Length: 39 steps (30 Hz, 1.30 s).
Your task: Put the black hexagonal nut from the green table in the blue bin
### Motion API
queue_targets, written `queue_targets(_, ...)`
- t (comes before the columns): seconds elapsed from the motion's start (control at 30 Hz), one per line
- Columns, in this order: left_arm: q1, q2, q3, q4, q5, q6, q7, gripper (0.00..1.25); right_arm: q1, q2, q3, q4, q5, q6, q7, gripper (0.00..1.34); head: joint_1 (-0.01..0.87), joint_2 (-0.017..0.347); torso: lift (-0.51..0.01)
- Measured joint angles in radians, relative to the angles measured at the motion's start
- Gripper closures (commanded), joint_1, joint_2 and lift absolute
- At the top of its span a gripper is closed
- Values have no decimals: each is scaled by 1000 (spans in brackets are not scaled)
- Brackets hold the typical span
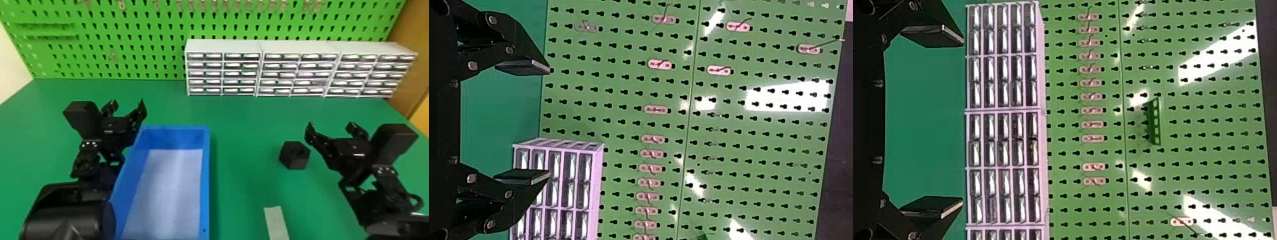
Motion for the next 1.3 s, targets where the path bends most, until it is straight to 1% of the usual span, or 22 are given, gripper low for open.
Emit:
queue_targets(0.77, 2, 0, 1, 0, -2, -1, 0, 509, -4, -2, -2, -27, 2, 49, 0, 173, 686, 51, -97)
queue_targets(1.3, 2, 0, 2, 0, -3, -1, 0, 509, -66, -11, 1, -79, 7, 232, 0, 173, 686, 51, -97)
